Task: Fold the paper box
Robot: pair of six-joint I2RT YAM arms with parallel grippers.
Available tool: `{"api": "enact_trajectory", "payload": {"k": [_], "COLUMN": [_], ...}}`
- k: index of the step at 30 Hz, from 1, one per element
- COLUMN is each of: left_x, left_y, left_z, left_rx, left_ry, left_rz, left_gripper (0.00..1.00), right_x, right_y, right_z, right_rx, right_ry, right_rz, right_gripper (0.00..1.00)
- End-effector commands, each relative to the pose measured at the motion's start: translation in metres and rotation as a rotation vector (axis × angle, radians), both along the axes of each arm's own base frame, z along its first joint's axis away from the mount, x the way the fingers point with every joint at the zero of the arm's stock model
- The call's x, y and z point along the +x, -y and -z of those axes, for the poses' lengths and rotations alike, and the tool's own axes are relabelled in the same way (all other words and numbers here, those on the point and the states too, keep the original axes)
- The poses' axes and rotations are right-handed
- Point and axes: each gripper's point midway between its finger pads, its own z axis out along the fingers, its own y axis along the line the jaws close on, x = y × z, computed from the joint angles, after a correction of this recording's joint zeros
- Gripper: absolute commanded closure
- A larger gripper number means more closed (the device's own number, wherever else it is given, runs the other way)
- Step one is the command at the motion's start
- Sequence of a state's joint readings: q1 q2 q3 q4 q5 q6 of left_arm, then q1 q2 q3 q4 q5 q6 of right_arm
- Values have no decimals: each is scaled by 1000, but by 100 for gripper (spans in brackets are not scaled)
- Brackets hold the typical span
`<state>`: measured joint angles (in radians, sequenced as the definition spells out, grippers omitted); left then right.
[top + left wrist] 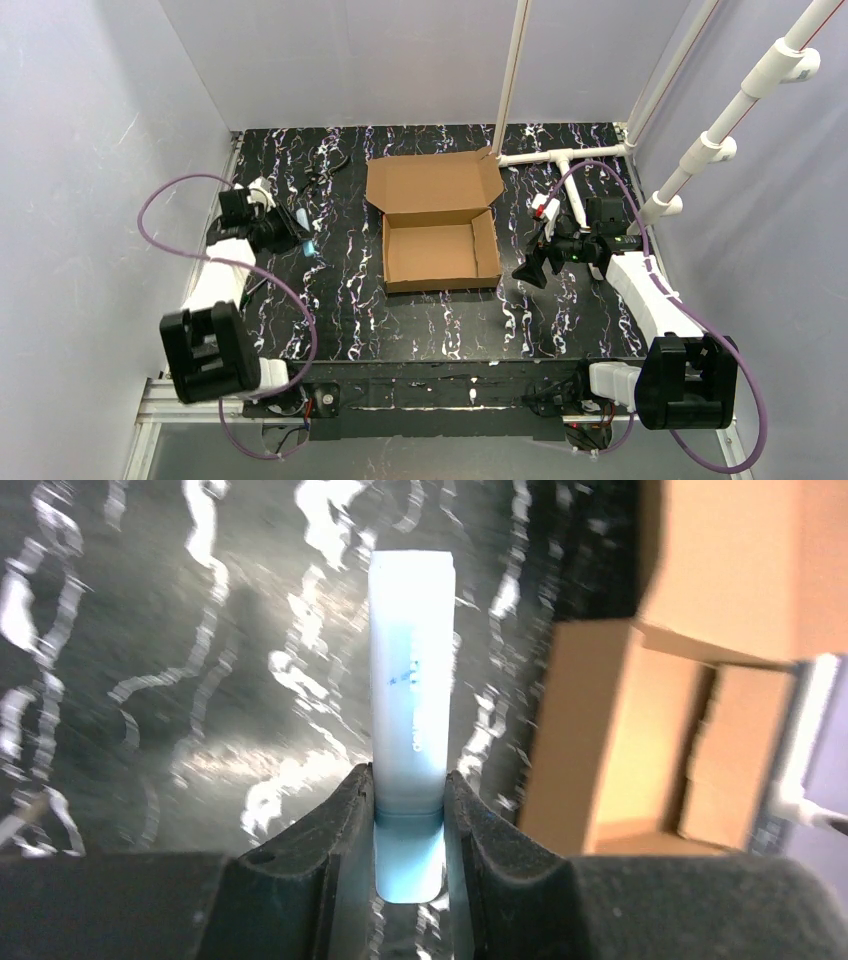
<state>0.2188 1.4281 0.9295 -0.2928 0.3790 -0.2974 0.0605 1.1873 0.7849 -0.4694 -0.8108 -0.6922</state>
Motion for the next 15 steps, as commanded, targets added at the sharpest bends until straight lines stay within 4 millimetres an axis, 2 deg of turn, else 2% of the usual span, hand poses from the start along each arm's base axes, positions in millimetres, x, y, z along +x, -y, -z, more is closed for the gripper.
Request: {"api": "enact_trajectory", "payload": {"k": [1,5,6,8,15], "left_x": [-31,-55,-74,-84,-90], "left_y": [52,89,128,156,209], "left_z": [-38,-58,-77,-86,-95], "left_rx": [-280,-409,-445,-472,-430], "left_ry": [115,190,244,272,269], "left_rz": [40,116,237,313,407], "left_gripper": [100,100,100,100,100], "right_x": [0,0,-1,-2,-1], "right_y": [-2,-3,-3,-2,1], "right_z": [-4,-4,-4,-4,-3], "right_rx": [28,34,35,38,44], "right_ry": [18,18,20,21,21], "right_rz": [-13,-18,-20,-22,-17], "right_gripper": [0,0,0,0,0]}}
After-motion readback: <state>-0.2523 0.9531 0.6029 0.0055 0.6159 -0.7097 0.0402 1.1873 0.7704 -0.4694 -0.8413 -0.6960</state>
